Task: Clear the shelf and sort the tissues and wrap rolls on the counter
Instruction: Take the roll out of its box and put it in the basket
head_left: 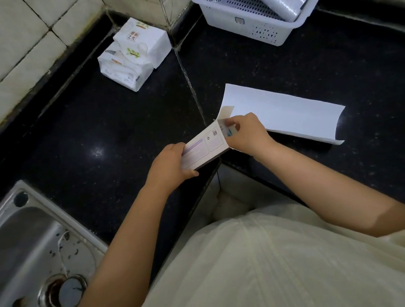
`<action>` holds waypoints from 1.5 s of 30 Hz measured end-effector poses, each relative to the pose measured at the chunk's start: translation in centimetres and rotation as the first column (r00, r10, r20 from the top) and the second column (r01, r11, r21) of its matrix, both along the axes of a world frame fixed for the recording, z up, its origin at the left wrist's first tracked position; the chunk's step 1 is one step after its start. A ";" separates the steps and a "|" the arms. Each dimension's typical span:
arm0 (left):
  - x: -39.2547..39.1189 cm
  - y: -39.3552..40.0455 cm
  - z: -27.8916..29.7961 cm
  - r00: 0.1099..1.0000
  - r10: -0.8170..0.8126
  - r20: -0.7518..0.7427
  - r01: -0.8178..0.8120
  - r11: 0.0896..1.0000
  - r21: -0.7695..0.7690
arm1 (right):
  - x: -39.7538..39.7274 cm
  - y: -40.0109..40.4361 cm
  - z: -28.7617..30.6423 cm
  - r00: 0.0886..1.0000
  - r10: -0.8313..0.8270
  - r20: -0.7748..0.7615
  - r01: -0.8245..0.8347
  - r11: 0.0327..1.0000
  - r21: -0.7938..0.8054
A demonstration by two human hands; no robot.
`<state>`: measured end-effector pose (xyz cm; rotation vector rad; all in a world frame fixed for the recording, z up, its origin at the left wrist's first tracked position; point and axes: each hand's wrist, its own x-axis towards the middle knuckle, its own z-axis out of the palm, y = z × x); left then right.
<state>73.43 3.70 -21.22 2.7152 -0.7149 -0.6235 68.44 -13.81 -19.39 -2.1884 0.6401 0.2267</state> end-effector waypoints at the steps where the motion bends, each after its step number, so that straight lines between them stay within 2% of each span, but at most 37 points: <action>1: 0.0 0.0 0.0 1.000 0.002 0.000 -0.002 1.000 0.004 | 0.0 0.1 -0.2 0.999 0.018 0.029 -0.018 1.000 -0.015; 6: -0.2 0.3 0.0 1.000 0.020 0.005 -0.020 1.000 0.001 | 0.0 0.2 -0.1 0.977 0.189 0.102 -0.175 0.976 -0.131; 11: -0.2 0.1 0.1 1.000 0.006 0.005 -0.006 1.000 0.005 | 0.1 -0.3 0.0 0.975 0.214 0.059 -0.203 0.967 -0.150; 17: -0.2 -0.4 0.2 1.000 -0.011 0.009 0.010 1.000 0.029 | 0.2 -0.4 0.1 0.994 0.111 -0.002 -0.111 0.994 -0.020; 21: 0.2 -0.7 0.4 0.998 -0.055 0.014 0.054 0.996 0.070 | -0.6 -1.2 0.3 0.997 0.058 0.044 -0.059 0.998 0.032; 25: 2.1 0.2 1.1 0.995 -0.100 0.028 0.094 0.980 0.175 | -1.4 -3.7 0.5 0.997 0.047 0.057 -0.050 0.997 0.052; 30: 4.8 1.6 1.7 0.994 -0.092 0.066 0.064 0.935 0.350 | -2.2 -6.6 0.6 0.978 -0.164 0.131 0.124 0.955 0.268; 36: 6.7 0.7 2.3 0.996 -0.084 0.031 0.058 0.864 0.500 | -2.2 -8.4 1.3 0.930 -0.274 0.246 0.210 0.943 0.258; 38: 6.8 -0.6 3.0 0.991 -0.134 -0.031 0.135 0.908 0.396 | -2.1 -8.1 1.8 0.922 -0.247 0.298 0.171 0.951 0.260; 40: 6.6 -2.2 4.7 0.979 -0.189 -0.079 0.197 0.974 0.114 | -1.8 -7.5 2.2 0.930 -0.169 0.328 0.098 0.970 0.223; 42: 6.4 -3.9 6.6 0.969 -0.247 -0.014 0.243 0.960 -0.136 | -1.7 -6.6 2.9 0.935 -0.064 0.349 0.000 0.983 0.182; 43: 6.4 -4.7 7.5 0.961 -0.275 0.020 0.273 0.940 -0.206 | -1.6 -6.1 3.2 0.929 -0.013 0.370 -0.053 0.984 0.168; 44: 6.5 -5.4 8.2 0.954 -0.299 0.008 0.292 0.923 -0.252 | -1.5 -5.6 3.7 0.917 0.034 0.397 -0.102 0.983 0.151; 45: 6.7 -6.0 8.8 0.947 -0.312 -0.072 0.280 0.917 -0.285 | -1.4 -5.1 4.1 0.902 0.072 0.425 -0.143 0.980 0.136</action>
